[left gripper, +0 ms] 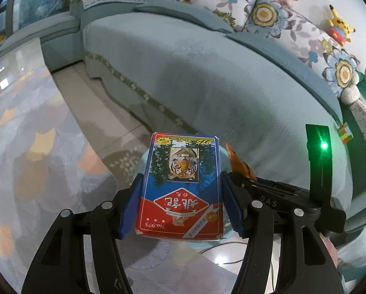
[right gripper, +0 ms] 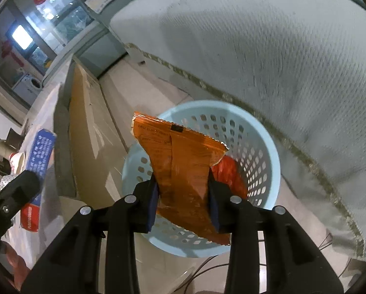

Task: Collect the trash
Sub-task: 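Carry card box and snack bag over the blue basket and open both tools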

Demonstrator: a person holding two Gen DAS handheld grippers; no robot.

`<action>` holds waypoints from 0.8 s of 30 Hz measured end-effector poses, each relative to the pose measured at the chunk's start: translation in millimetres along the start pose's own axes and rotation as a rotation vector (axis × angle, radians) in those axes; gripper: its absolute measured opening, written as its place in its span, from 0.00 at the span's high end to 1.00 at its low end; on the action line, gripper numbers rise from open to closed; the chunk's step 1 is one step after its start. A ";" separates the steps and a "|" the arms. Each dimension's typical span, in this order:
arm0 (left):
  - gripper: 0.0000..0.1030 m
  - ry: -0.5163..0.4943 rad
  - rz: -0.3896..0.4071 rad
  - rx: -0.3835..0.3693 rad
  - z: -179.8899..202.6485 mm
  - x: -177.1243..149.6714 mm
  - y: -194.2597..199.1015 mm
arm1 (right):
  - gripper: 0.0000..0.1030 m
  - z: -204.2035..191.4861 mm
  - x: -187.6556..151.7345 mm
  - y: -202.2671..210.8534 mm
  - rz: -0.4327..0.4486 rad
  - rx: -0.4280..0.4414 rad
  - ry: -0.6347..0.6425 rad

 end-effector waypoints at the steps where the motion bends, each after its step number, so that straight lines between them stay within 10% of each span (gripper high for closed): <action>1: 0.43 0.007 -0.004 0.001 -2.6 -0.1 -0.6 | 0.63 -0.5 -2.1 -3.6 -0.011 0.001 -0.007; 24: 0.38 0.030 0.067 -0.019 -12.0 7.4 20.2 | 0.31 1.3 -8.0 -6.2 -0.007 -0.013 -0.020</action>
Point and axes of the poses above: each gripper's, at about its wrist camera, not at the fingertips, and y roughly against the way its jaws point, z to its right, x to its top, the point moved 5 cm from there along -y, roughly the way its jaws point, and after that the axes turned 5 degrees about y, right-handed, at the moved point
